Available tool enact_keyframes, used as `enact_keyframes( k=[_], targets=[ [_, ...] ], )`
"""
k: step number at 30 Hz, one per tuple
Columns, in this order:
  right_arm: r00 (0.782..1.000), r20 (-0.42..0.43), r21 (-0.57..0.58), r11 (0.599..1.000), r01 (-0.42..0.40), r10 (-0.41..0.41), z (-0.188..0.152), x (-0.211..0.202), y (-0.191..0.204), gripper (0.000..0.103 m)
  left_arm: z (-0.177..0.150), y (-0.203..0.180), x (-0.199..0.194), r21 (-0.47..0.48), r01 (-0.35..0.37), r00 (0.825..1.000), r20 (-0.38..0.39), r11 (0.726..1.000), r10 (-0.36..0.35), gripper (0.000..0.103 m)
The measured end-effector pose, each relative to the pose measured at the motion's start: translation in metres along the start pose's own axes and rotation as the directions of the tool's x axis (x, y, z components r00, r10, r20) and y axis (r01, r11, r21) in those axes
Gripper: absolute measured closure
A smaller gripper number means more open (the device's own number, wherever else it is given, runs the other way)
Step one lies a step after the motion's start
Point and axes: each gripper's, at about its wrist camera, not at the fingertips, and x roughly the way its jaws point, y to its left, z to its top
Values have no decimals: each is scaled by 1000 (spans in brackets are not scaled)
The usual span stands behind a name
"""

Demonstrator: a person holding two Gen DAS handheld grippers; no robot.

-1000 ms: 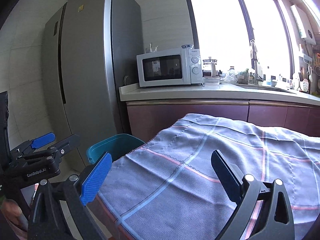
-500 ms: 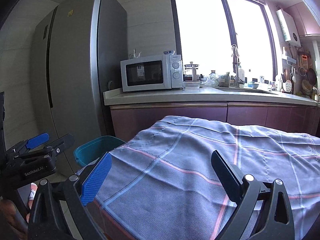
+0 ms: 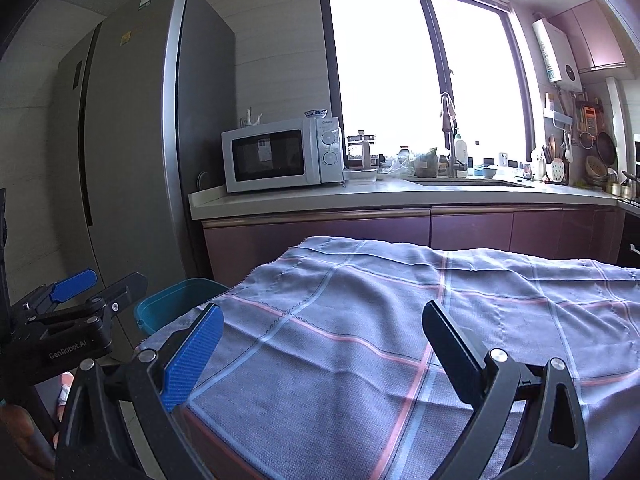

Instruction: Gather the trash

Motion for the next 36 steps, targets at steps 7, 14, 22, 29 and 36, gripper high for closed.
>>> enact_keyframes(
  k=[7,14,22,29,36],
  targets=[
    [1000,7,4,1000,18,-18,-1,-6,-6,7,0,-5,2,2,13,1000,6,1000,-13,6],
    [1000,7,12,1000,28,-29,-2,-7,-10,7,0,-8,2,1,20,1000,10,1000,-20,6],
    [999,4,14,999,36,-36,-3,-8,-13,7,-1,-9,3,-1,25,1000,8,1000,-25,6],
    [999,1,14,999,38,-38,-2,-7,-13,7,0,-9,4,-1,27,1000,10,1000,-27,6],
    [999,-1,16,999,40,-40,-2,-6,-13,7,0,-9,5,-2,27,1000,9,1000,-27,6]
  ],
)
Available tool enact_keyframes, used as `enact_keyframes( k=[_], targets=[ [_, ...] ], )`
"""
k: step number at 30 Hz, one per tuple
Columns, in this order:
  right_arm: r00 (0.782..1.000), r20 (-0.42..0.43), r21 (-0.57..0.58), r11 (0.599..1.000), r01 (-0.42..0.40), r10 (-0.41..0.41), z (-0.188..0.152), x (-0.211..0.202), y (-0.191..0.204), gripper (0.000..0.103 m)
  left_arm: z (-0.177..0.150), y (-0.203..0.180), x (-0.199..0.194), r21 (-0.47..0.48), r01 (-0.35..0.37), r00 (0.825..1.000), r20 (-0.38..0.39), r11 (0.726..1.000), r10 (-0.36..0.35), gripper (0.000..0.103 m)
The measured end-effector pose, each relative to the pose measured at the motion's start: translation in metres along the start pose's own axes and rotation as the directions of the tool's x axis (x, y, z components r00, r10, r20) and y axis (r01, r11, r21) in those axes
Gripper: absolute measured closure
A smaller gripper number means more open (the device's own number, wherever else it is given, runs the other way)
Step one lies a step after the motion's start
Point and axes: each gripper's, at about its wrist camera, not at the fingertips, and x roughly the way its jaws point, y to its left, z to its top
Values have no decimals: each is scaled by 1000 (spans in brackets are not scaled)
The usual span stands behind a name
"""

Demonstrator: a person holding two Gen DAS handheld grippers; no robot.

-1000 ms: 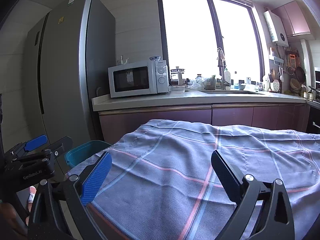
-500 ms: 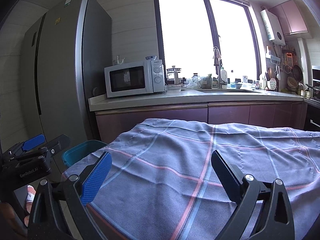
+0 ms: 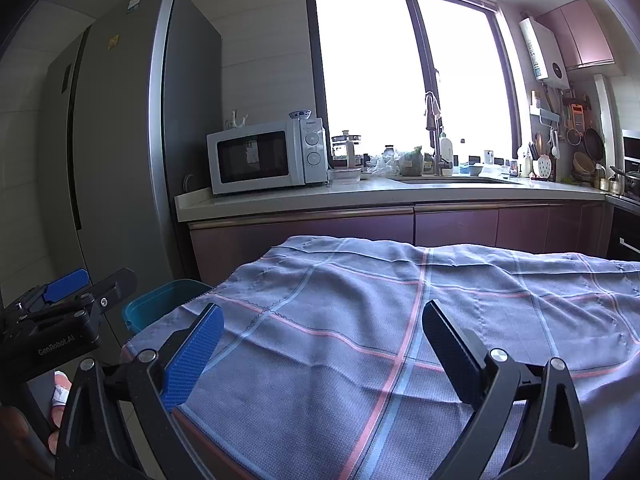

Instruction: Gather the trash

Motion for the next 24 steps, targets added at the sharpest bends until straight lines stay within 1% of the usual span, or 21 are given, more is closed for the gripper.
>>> enact_keyframes(
  k=[24],
  targets=[
    [1000,-1,12,1000,14,-14,-1,0,0,7,0,0,0,-3,0,1000,-2,1000,0,6]
  ],
)
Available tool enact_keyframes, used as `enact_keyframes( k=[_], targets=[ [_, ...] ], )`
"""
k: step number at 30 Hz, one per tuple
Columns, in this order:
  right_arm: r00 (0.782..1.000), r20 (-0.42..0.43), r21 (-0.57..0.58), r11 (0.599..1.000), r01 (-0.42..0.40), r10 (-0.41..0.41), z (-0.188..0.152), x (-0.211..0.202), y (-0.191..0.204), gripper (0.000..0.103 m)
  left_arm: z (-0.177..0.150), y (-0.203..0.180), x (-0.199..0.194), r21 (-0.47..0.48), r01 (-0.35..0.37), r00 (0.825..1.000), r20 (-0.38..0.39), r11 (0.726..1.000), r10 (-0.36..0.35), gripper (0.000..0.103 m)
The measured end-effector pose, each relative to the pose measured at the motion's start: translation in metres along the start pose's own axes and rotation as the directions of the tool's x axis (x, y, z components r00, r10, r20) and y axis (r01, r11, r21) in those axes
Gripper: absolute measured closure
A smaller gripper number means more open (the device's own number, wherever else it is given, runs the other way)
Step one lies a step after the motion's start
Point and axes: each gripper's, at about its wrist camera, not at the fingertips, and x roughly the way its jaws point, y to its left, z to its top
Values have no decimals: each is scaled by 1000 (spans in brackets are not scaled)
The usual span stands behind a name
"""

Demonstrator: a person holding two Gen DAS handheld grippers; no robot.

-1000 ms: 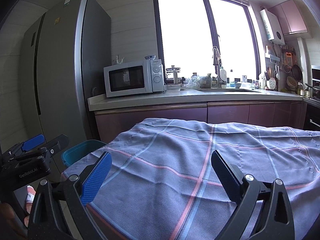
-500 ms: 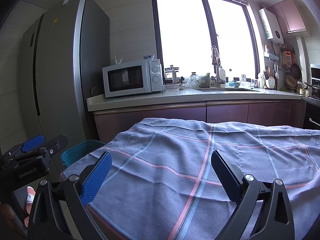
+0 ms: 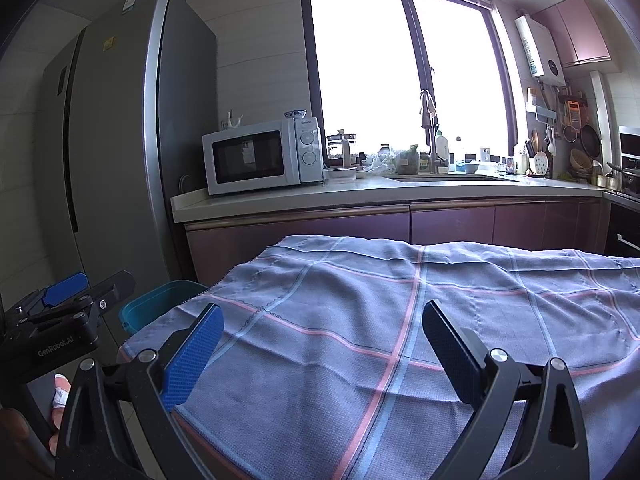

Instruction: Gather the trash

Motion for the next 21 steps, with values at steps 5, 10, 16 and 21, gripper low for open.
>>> enact_keyframes(
  k=[5,10,16,21],
  targets=[
    [1000,-2,0,1000,1,-1,-1,0,0,7,-4,-5,4,-2,0,1000,-4,1000,0,6],
    [1000,0,-1,1000,3,-3,-1,1,0,7,-4,-6,6,-2,0,1000,-6,1000,0,6],
    [1000,-2,1,1000,5,-5,-2,1,0,7,-5,-7,6,-2,1,1000,-8,1000,-1,6],
    [1000,-3,2,1000,6,-6,-2,1,0,7,-6,-8,6,-2,1,1000,-11,1000,-1,6]
  ],
)
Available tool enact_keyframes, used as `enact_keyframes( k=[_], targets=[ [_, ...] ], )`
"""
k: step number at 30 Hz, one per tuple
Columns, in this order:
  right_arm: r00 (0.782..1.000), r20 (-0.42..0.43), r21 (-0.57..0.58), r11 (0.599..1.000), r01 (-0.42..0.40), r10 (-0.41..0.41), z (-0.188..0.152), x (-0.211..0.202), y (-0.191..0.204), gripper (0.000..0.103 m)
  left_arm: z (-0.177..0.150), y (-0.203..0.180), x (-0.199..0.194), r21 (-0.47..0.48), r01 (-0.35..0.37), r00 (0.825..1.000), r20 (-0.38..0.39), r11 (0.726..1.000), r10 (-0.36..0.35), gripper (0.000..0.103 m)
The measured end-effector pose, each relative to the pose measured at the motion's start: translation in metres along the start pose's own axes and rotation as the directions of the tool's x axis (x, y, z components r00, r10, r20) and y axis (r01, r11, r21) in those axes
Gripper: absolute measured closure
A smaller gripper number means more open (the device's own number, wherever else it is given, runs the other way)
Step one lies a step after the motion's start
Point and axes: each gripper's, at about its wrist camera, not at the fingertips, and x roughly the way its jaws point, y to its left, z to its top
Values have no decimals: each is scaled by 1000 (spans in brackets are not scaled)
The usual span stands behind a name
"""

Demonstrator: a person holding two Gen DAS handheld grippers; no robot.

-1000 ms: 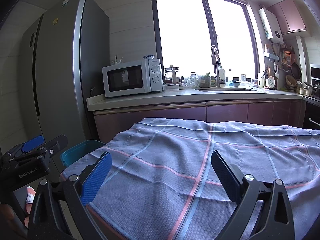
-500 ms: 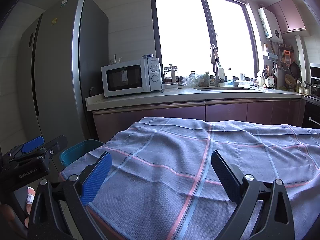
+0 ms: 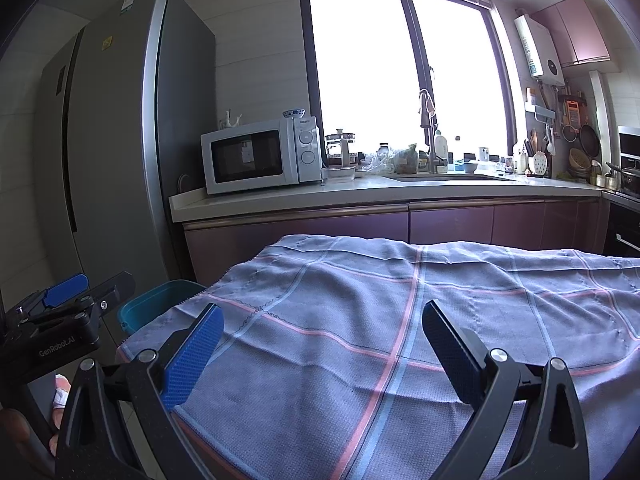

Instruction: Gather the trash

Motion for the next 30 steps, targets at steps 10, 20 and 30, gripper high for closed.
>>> enact_keyframes(
  k=[10,20,30],
  targets=[
    [1000,0,1,1000,2,-2,0,0,-1,7,-1,-1,1,-3,3,1000,-3,1000,-3,6],
    [1000,-1,2,1000,8,-8,0,0,1,7,0,-1,1,-4,1,1000,-3,1000,-1,6],
    [1000,-2,2,1000,10,-10,0,-1,2,7,1,0,2,-5,2,1000,-4,1000,-2,6]
  ],
)
